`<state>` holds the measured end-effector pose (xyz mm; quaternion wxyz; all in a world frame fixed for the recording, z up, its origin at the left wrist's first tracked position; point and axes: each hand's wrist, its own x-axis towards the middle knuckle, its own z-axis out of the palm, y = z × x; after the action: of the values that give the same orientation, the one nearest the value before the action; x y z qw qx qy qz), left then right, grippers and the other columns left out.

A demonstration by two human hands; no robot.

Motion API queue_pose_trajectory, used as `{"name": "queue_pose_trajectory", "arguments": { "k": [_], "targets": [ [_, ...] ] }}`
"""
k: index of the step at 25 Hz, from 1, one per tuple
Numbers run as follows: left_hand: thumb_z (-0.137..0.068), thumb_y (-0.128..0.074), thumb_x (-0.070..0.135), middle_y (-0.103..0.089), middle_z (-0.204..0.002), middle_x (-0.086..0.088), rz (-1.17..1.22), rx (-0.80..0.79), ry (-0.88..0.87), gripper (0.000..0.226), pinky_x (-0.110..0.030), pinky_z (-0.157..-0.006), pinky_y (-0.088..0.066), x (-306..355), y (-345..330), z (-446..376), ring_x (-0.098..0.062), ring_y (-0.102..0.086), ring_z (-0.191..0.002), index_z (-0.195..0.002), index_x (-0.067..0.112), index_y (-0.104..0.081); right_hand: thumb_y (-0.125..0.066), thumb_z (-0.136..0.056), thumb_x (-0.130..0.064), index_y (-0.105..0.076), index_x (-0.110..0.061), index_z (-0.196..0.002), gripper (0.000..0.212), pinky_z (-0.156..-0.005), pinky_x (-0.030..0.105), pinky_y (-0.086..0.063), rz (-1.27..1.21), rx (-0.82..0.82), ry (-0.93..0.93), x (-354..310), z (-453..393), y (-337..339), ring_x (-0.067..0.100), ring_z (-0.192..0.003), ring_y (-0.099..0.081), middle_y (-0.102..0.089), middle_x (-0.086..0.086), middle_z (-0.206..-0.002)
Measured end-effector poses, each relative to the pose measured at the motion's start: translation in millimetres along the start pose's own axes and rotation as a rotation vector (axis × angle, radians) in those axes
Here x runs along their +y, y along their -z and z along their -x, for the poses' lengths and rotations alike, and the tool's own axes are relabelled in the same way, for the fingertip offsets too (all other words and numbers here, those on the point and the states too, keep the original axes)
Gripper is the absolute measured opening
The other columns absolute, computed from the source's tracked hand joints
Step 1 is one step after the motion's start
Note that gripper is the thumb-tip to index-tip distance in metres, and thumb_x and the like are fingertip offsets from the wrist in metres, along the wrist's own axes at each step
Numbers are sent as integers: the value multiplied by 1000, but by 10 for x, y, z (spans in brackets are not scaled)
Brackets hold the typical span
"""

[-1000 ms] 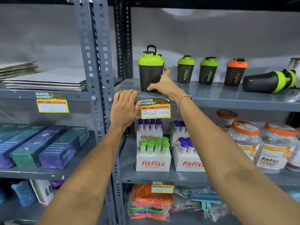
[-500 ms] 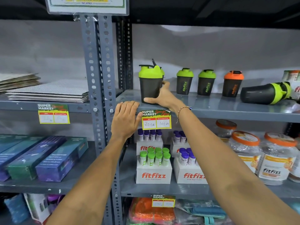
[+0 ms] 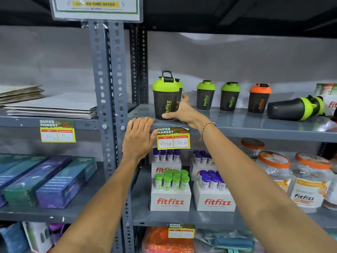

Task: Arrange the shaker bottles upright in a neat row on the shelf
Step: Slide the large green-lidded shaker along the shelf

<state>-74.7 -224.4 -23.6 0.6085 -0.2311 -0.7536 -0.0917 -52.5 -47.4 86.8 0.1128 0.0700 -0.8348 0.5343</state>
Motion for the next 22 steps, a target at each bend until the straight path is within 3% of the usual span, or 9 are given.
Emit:
{"name": "queue_pose_trajectory", "arguments": {
  "k": [2,7,11,13,18,22],
  "targets": [
    [-98,-37,38,-64,-113,-9,-3,9,-2,41,-39,-101,-34,1,0,0,-25,-52,-106,-115,7,-58,-86,-67,-10,9,-12,-149,125,-111,46,-38,1,0,3,10,3,5,28,-132,-45,-45,14,-142],
    [-99,-32,39,-64,-113,-9,-2,11,-3,43,-38,-101,-34,4,15,0,-26,-53,-105,-114,7,-58,-86,-68,-20,3,-12,-146,118,-98,33,-45,58,-7,17,-27,76,-18,24,-123,-51,-49,7,-131],
    [-98,-35,38,-64,-113,-9,-1,12,-7,42,-38,-101,-34,9,15,0,-25,-53,-105,-114,7,-59,-79,-77,-10,-8,-8,-145,98,-86,27,-45,57,42,1,-47,143,31,15,-103,-53,-52,-6,-99],
    [-98,-36,39,-64,-113,-9,-5,4,-6,42,-39,-101,-34,4,4,8,-26,-55,-106,-115,7,-58,-76,-80,-9,-11,-8,-144,91,-82,26,-45,72,42,-2,-44,150,17,14,-96,-54,-52,-8,-92],
    [-98,-36,39,-64,-114,-9,-6,-9,-1,42,-40,-101,-36,3,11,8,-27,-56,-106,-116,8,-57,-73,-83,-11,-12,-8,-143,86,-96,35,-46,80,22,-12,-27,106,-27,21,-111,-53,-53,14,-135],
    [-97,-39,38,-63,-115,-9,49,-70,34,40,-40,-102,-35,50,90,-19,-25,-54,-107,-115,7,-58,-72,-84,-14,-17,-4,-141,79,-102,36,-45,44,3,-35,-39,156,31,23,-127,-49,-46,13,-145]
  ]
}}
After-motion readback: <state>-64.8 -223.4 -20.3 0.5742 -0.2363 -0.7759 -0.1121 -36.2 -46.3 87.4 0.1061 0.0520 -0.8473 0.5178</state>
